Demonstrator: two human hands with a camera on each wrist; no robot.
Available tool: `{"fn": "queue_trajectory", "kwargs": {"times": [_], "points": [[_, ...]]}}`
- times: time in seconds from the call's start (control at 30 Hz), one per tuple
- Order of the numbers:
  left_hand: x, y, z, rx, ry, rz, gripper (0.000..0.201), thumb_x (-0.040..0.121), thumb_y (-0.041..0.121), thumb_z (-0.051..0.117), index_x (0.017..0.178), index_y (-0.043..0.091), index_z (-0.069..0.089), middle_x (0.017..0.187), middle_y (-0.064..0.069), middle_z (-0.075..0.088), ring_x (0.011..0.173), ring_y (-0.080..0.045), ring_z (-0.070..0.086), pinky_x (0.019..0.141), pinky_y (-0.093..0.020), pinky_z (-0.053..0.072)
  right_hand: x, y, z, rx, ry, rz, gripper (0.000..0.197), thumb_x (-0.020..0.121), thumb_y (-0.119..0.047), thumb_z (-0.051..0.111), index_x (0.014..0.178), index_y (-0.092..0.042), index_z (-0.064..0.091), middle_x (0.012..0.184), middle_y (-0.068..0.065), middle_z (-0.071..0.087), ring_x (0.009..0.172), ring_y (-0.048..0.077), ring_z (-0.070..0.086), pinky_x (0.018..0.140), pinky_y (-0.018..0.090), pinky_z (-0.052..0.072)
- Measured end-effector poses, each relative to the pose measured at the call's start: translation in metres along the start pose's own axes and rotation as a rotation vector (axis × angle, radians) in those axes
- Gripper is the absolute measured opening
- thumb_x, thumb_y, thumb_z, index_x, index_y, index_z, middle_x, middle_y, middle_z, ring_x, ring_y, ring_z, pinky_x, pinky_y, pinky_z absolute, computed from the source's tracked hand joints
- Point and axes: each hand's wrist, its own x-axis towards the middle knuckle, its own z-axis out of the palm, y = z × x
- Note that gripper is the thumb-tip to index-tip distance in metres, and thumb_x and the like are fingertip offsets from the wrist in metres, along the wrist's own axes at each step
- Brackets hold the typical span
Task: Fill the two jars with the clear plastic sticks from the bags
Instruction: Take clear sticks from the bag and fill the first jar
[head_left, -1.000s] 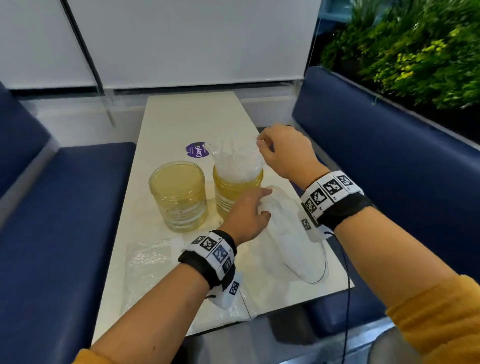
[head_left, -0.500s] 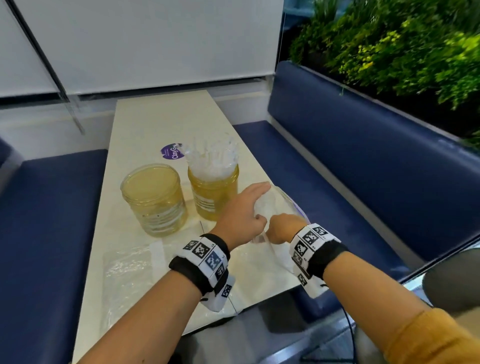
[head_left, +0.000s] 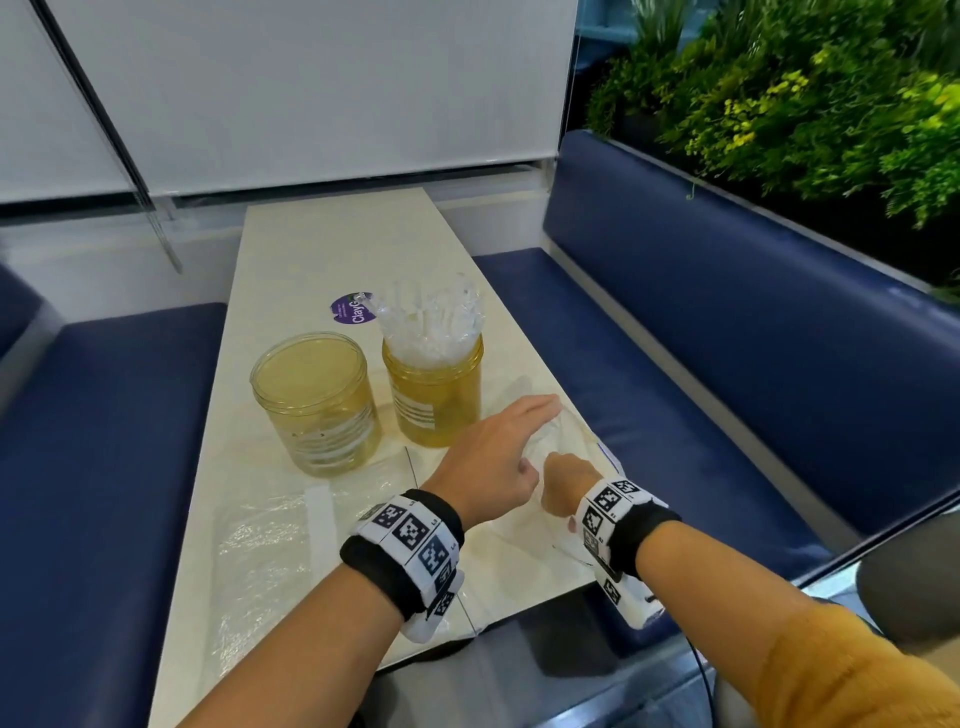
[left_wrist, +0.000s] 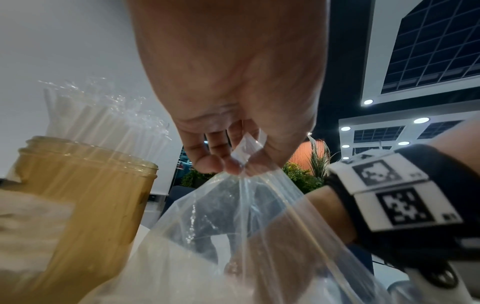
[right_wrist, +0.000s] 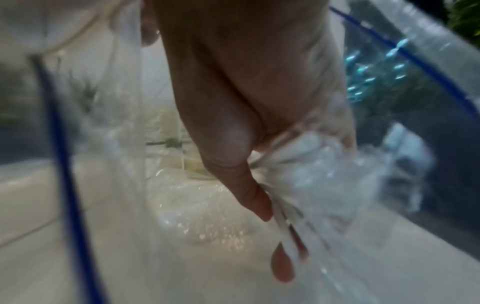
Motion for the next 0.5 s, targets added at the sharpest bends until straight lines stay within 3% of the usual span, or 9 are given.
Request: {"fn": "queue_trajectory", "kwargs": {"times": [0.03, 0.1, 0.2, 0.27, 0.3, 0.37, 0.47, 0.5], "points": [[0.0, -0.001, 0.001, 0.008, -0.009, -0.006, 0.074, 0.086, 0.005, 0.058, 0.154, 0.025, 0.037, 0.161, 0.016, 0.033, 0.136, -0.011, 0.048, 0.105, -0.024, 0.045, -0.002, 0.0, -0.004, -0.028, -0.036, -0.007, 0.013, 0.1, -0.011, 0.049, 0.111, -0.007, 0.055, 0.086, 0.006, 0.057, 0.077, 0.022, 0.063, 0.056, 0.025, 0.044], [0.001, -0.002, 0.003, 0.021, -0.023, -0.021, 0.075, 0.086, 0.004, 0.058, 0.155, 0.025, 0.036, 0.161, 0.015, 0.032, 0.14, -0.011, 0.045, 0.109, -0.025, 0.043, -0.003, 0.001, -0.013, -0.094, -0.046, -0.019, 0.016, 0.1, -0.011, 0.047, 0.112, -0.004, 0.056, 0.1, 0.009, 0.063, 0.073, 0.019, 0.059, 0.065, 0.028, 0.046], [0.004, -0.001, 0.007, 0.032, -0.033, -0.071, 0.076, 0.087, 0.004, 0.059, 0.156, 0.024, 0.035, 0.162, 0.014, 0.031, 0.142, -0.012, 0.043, 0.111, -0.025, 0.038, -0.01, 0.008, -0.028, -0.193, 0.049, -0.074, 0.027, 0.1, -0.016, 0.047, 0.122, -0.007, 0.06, 0.105, 0.007, 0.062, 0.096, 0.023, 0.059, 0.084, 0.032, 0.045], [0.007, -0.001, 0.009, 0.027, -0.015, -0.122, 0.076, 0.086, 0.003, 0.06, 0.155, 0.023, 0.035, 0.161, 0.013, 0.032, 0.141, -0.014, 0.043, 0.112, -0.026, 0.037, -0.018, 0.016, -0.042, -0.235, 0.13, -0.127, 0.029, 0.101, -0.018, 0.046, 0.125, -0.009, 0.059, 0.118, 0.006, 0.062, 0.111, 0.025, 0.058, 0.092, 0.034, 0.044], [0.009, -0.002, 0.008, 0.022, 0.002, -0.144, 0.076, 0.086, 0.003, 0.061, 0.155, 0.022, 0.036, 0.161, 0.012, 0.033, 0.14, -0.016, 0.044, 0.112, -0.027, 0.038, -0.022, 0.021, -0.049, -0.236, 0.155, -0.147, 0.028, 0.101, -0.02, 0.046, 0.124, -0.011, 0.059, 0.12, 0.004, 0.061, 0.11, 0.025, 0.059, 0.088, 0.035, 0.044], [0.012, -0.004, 0.006, 0.013, 0.038, -0.177, 0.076, 0.084, 0.002, 0.061, 0.154, 0.02, 0.037, 0.159, 0.011, 0.036, 0.138, -0.018, 0.046, 0.112, -0.032, 0.042, -0.027, 0.033, -0.063, -0.248, 0.169, -0.184, 0.024, 0.098, -0.024, 0.05, 0.118, -0.016, 0.061, 0.108, 0.0, 0.062, 0.096, 0.023, 0.061, 0.074, 0.034, 0.042], [0.017, -0.007, -0.001, -0.002, 0.083, -0.239, 0.074, 0.084, 0.004, 0.062, 0.152, 0.019, 0.038, 0.157, 0.008, 0.038, 0.137, -0.021, 0.047, 0.11, -0.038, 0.044, -0.035, 0.058, -0.087, -0.268, 0.114, -0.225, 0.009, 0.093, -0.032, 0.055, 0.09, -0.024, 0.057, 0.083, -0.006, 0.056, 0.071, 0.015, 0.055, 0.062, 0.03, 0.039], [0.019, -0.008, -0.003, -0.008, 0.1, -0.263, 0.073, 0.085, 0.005, 0.063, 0.152, 0.019, 0.038, 0.156, 0.007, 0.038, 0.137, -0.021, 0.047, 0.11, -0.038, 0.044, -0.038, 0.068, -0.096, -0.249, 0.088, -0.24, 0.014, 0.092, -0.033, 0.057, 0.082, -0.024, 0.055, 0.08, -0.005, 0.057, 0.068, 0.014, 0.053, 0.06, 0.028, 0.039]]}}
